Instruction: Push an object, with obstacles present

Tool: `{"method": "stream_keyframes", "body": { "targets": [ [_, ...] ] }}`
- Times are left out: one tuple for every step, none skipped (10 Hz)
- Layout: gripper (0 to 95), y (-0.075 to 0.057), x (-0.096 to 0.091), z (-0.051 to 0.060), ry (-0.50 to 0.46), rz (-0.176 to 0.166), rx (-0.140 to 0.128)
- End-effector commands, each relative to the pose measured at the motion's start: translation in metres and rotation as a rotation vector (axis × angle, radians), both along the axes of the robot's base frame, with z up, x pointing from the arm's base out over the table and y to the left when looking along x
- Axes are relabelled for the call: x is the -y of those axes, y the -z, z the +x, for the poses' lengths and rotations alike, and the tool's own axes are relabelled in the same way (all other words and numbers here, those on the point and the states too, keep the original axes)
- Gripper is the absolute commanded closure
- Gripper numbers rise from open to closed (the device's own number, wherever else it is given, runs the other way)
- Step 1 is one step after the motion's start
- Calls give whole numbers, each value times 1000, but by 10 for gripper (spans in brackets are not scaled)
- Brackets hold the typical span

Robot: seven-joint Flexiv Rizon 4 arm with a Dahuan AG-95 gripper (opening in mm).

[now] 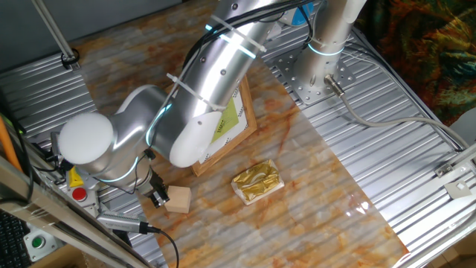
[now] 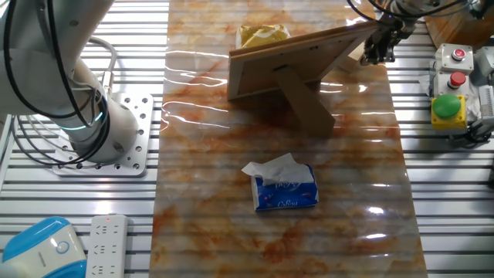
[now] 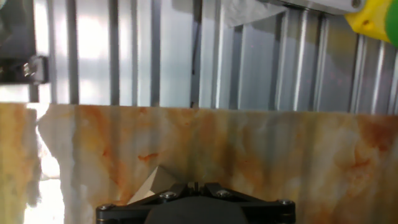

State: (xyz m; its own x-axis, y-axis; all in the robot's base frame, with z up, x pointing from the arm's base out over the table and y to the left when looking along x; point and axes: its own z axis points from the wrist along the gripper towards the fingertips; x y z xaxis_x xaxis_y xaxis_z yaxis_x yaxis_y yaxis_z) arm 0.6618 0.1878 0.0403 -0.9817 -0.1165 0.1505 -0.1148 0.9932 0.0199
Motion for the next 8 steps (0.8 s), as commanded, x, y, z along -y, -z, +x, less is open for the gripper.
{"method": "stream_keyframes", "body": {
  "targets": [
    [950, 0, 0, 0, -56, 6, 19],
    [950, 0, 0, 0, -74, 7, 30],
    [950, 0, 0, 0, -89, 8, 43],
    [950, 0, 0, 0, -96, 8, 50],
    [950, 0, 0, 0, -103, 6, 51],
    [950, 0, 0, 0, -103, 6, 52],
    [950, 0, 0, 0, -104, 5, 52],
    [950, 0, 0, 0, -106, 3, 50]
  ]
}}
